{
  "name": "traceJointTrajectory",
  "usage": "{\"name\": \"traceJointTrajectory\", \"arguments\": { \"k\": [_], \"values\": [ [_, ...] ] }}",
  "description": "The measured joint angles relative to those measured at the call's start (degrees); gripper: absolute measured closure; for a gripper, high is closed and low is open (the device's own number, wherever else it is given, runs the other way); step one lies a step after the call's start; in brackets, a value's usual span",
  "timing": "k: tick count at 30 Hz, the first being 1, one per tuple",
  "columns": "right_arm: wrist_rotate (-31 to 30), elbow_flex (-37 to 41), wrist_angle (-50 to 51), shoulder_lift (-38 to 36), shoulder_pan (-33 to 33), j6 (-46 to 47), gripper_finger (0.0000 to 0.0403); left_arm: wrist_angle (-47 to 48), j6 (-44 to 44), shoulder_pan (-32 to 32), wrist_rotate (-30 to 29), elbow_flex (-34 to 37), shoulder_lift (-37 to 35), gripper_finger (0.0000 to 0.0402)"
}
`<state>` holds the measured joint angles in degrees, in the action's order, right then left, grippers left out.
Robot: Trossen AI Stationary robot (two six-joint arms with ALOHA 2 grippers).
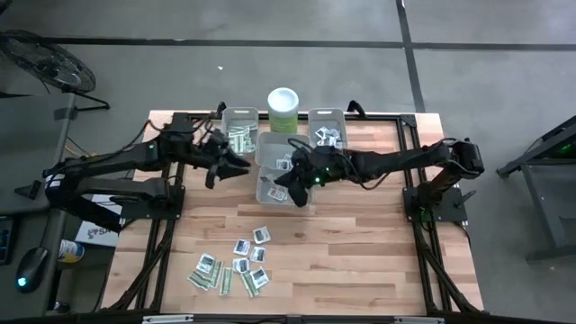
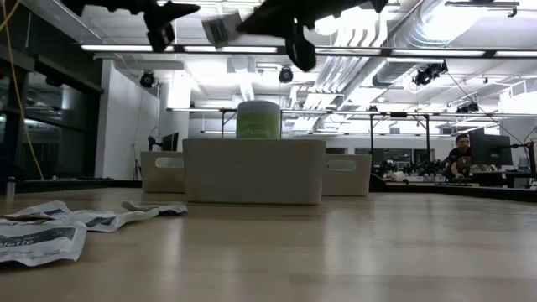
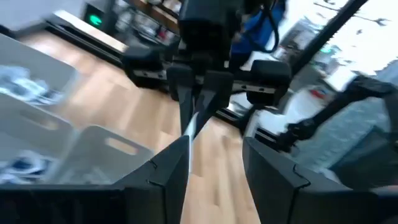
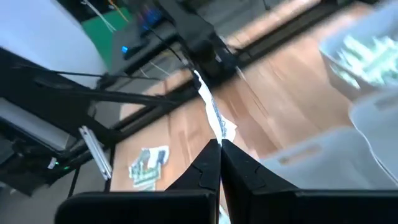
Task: Pick & Place First Aid Supplies
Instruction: Put the towelette pack into the right bin
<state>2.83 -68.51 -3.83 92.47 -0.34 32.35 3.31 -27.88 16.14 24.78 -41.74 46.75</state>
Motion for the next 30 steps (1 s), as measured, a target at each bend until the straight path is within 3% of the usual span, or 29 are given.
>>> {"name": "traceJointTrajectory", "arguments": {
  "k": [7, 21, 30],
  "values": [
    [4.09, 0.07, 9.91, 0.00, -5.00, 2.77, 0.0403, 7.01, 2.21, 0.00, -7.03, 0.00, -7.59, 0.0259],
    [1.94, 0.04, 38.33, -6.43, -21.37, -4.12, 0.0403, 10.33, 2.15, -0.02, -8.05, 0.05, -10.26, 0.0259],
    [1.78, 0.05, 41.41, -6.26, -31.79, -6.57, 0.0403, 10.87, 2.14, -0.02, -8.65, 0.09, -10.26, 0.0259]
  ]
}}
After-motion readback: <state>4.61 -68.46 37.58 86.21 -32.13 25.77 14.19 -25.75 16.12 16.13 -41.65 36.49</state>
